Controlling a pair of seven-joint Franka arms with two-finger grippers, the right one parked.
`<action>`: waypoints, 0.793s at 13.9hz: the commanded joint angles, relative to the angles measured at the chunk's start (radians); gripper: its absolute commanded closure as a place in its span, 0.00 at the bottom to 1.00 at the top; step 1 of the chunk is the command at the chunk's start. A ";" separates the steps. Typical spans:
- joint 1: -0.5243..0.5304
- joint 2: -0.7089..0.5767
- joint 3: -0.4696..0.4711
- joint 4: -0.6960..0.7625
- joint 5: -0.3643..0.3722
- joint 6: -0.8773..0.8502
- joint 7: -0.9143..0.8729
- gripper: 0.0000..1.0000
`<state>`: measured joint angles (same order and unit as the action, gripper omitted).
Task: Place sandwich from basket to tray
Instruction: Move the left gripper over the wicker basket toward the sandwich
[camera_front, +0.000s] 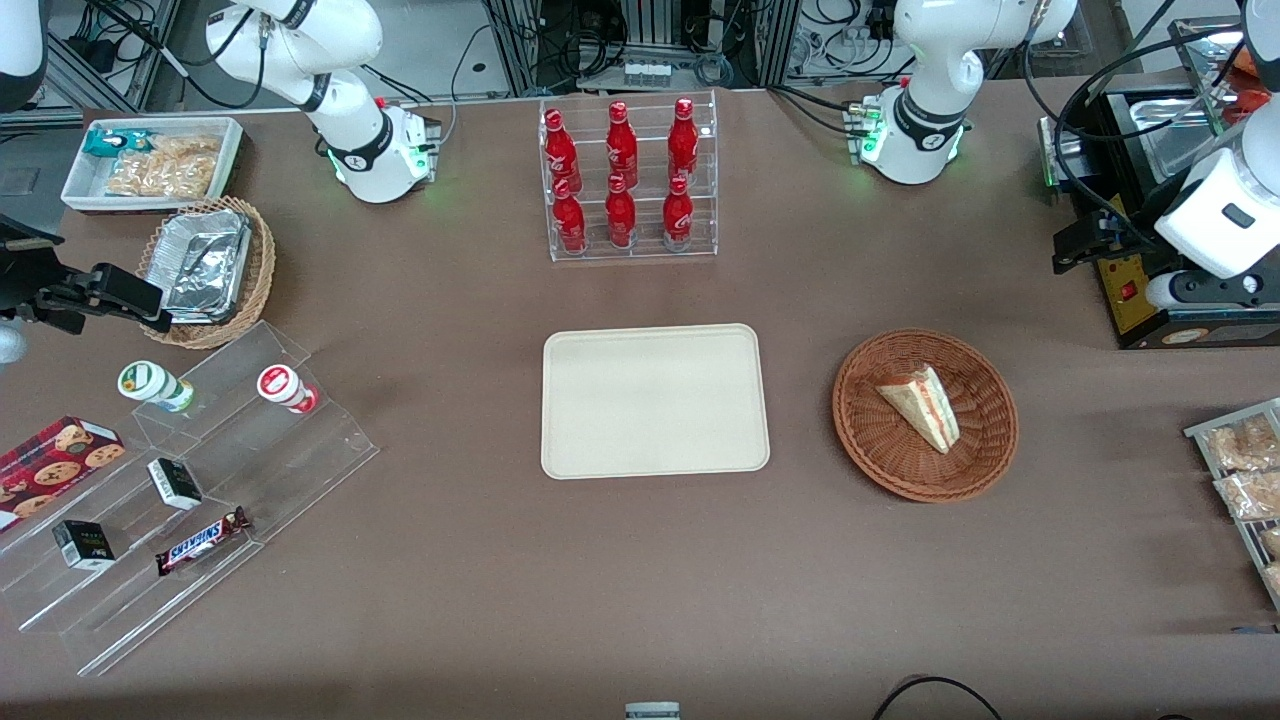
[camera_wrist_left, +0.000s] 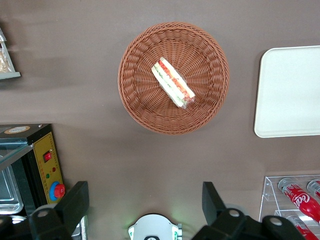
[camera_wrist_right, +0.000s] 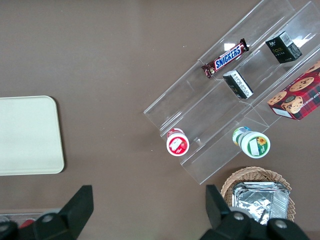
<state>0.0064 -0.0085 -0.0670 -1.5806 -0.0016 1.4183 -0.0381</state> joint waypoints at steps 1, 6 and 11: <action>-0.013 -0.015 -0.008 -0.015 0.026 0.002 0.001 0.00; -0.040 0.031 -0.019 -0.128 0.014 0.068 -0.002 0.00; -0.043 0.025 -0.019 -0.427 0.014 0.419 -0.005 0.00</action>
<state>-0.0304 0.0492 -0.0896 -1.8875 0.0027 1.7266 -0.0388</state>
